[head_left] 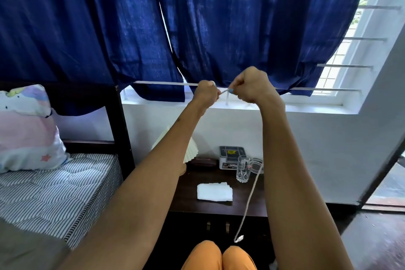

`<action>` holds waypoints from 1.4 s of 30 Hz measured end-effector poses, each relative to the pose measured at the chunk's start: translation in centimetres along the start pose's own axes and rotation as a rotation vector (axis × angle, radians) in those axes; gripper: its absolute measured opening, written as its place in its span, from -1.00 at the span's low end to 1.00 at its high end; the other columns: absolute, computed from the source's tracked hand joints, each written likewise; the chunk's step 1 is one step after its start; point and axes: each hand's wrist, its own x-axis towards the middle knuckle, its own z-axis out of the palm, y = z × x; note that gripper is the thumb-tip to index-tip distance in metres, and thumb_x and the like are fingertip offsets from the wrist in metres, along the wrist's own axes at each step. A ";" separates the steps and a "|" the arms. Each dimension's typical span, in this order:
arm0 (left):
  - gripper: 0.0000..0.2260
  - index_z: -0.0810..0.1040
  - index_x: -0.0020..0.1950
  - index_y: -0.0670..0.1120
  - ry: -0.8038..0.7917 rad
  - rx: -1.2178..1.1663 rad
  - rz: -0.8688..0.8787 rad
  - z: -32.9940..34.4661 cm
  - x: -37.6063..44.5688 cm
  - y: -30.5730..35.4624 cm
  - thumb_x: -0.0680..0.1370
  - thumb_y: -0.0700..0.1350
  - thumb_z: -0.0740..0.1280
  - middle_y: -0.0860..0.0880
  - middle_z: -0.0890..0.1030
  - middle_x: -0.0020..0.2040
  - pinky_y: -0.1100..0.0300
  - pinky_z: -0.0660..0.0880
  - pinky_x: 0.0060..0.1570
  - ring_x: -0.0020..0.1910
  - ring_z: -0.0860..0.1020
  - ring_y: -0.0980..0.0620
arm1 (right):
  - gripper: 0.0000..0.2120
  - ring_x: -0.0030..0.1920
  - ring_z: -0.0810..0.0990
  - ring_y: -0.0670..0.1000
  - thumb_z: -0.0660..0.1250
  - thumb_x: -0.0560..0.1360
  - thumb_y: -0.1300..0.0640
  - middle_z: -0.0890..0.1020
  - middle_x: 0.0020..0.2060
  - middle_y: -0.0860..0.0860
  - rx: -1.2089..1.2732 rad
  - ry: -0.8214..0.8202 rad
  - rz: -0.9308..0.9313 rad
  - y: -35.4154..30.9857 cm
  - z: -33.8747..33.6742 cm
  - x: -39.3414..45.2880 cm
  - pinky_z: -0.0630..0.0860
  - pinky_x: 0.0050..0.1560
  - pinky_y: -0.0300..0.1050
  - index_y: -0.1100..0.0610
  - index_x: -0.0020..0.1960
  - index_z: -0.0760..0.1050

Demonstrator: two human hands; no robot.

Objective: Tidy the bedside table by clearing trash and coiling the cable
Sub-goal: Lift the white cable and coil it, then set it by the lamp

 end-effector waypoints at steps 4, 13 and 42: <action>-0.79 0.48 -0.12 -0.25 -0.117 0.012 -0.016 0.3 -0.8 0.7 0.55 -0.31 0.06 -0.08 0.42 -0.35 0.27 0.37 -0.32 -0.38 0.36 0.04 | -0.87 -0.16 0.53 -0.03 0.32 0.51 0.27 0.62 -0.18 0.04 0.054 0.112 -0.185 0.1 0.0 0.3 0.34 -0.34 -0.46 0.20 -0.05 0.66; -0.72 0.51 0.07 -0.33 -0.405 -0.321 -0.059 -1.2 -3.0 1.2 0.59 -0.29 0.03 -0.07 0.42 -0.31 0.26 0.42 -0.26 -0.35 0.38 0.08 | -0.93 -0.33 0.59 -0.19 0.43 0.43 0.23 0.64 -0.29 -0.03 0.444 0.195 -0.237 2.5 0.4 1.1 0.49 -0.27 -0.38 0.17 -0.08 0.62; -0.82 0.48 0.01 -0.35 -0.407 -0.763 -0.254 0.4 -1.8 1.8 0.60 -0.35 0.09 -0.06 0.61 -0.40 0.24 0.60 -0.33 -0.41 0.60 0.12 | -0.88 -0.48 0.46 -0.16 0.26 0.57 0.15 0.51 -0.39 -0.03 1.451 -0.093 0.397 6.1 6.3 0.4 0.46 -0.45 -0.35 0.16 -0.07 0.55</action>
